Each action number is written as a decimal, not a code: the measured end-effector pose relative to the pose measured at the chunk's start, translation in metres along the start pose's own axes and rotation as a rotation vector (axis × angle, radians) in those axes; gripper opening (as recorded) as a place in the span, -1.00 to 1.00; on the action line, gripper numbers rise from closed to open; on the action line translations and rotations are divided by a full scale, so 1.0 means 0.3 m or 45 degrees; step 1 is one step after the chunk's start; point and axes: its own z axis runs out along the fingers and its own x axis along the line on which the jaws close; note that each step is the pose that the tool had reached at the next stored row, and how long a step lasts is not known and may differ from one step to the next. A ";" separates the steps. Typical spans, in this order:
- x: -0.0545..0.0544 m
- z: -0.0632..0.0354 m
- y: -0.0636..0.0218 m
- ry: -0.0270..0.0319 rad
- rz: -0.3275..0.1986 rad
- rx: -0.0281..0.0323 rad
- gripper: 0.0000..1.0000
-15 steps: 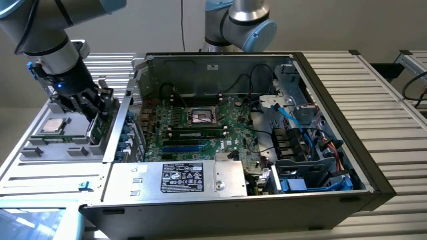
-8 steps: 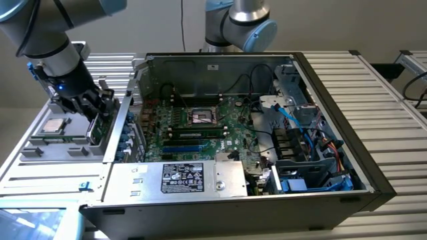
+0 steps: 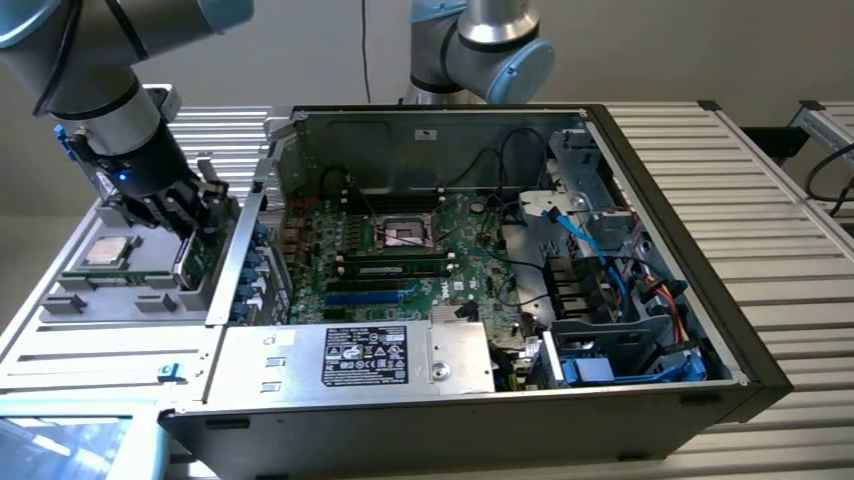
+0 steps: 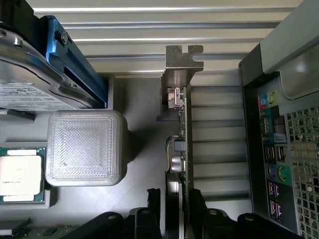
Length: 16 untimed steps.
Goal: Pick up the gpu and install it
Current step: 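Pick up the gpu and move the gpu toward the slot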
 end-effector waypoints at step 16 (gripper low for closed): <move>-0.005 -0.116 0.014 -0.0001 0.000 -0.0002 -0.44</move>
